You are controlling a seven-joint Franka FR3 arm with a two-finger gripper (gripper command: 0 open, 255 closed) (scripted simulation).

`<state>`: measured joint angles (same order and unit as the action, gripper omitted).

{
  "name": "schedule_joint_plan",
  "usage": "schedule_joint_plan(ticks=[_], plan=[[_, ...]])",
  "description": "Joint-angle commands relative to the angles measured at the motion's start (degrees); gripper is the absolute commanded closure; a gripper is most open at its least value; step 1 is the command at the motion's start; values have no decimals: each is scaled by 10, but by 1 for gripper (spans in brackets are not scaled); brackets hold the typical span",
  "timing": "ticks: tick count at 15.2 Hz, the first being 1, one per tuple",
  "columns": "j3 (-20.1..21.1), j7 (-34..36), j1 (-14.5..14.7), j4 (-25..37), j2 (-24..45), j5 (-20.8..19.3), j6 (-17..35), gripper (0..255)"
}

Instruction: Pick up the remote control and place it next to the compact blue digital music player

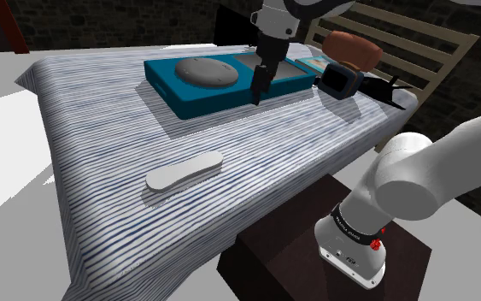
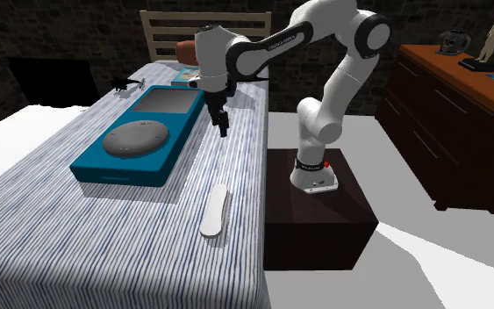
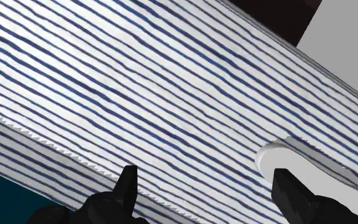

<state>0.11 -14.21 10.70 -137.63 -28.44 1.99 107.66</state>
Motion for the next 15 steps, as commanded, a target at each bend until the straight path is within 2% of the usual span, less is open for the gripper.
schedule_joint_plan(ticks=[1, 15], plan=[[7, -32, 18, 7, 24, 2, 20, 0], [83, -216, 134, 29, 191, 0, 177, 0]])
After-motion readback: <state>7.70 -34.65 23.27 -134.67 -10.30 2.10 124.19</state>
